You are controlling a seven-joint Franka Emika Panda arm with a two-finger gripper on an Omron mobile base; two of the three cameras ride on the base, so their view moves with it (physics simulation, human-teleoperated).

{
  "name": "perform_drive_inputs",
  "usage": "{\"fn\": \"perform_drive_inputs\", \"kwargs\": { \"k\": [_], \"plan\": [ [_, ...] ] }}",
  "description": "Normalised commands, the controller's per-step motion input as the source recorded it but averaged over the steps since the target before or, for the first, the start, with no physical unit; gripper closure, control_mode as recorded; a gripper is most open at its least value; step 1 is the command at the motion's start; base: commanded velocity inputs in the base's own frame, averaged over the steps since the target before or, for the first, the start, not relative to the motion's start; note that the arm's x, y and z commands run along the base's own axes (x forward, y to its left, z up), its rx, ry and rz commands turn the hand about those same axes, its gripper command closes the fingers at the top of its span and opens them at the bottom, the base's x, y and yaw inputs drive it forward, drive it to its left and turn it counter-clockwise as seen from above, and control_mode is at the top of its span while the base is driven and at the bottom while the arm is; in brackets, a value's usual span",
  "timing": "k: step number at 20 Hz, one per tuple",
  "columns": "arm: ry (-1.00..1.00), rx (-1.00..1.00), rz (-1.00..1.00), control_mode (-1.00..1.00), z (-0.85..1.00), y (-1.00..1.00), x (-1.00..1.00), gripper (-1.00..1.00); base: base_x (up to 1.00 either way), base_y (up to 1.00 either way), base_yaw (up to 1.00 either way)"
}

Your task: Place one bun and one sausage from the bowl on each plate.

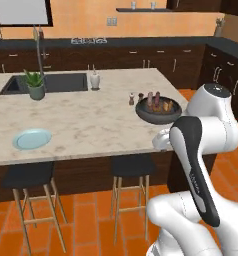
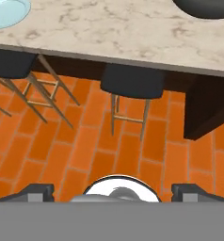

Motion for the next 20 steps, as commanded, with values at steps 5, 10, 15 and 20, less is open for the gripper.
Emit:
{"fn": "perform_drive_inputs", "kwargs": {
  "k": [5,10,15,20],
  "plan": [
    [0.0,0.0,0.0,1.0,0.0,0.0,0.0,-1.0,-0.12,1.0,-0.45],
    [0.0,0.0,0.0,1.0,0.0,0.0,0.0,-1.0,0.71,0.13,-0.03],
    [0.0,0.0,0.0,1.0,0.0,0.0,0.0,-1.0,0.69,0.02,0.02],
    [0.0,0.0,0.0,1.0,0.0,0.0,0.0,-1.0,0.78,0.1,0.13]
  ]
}}
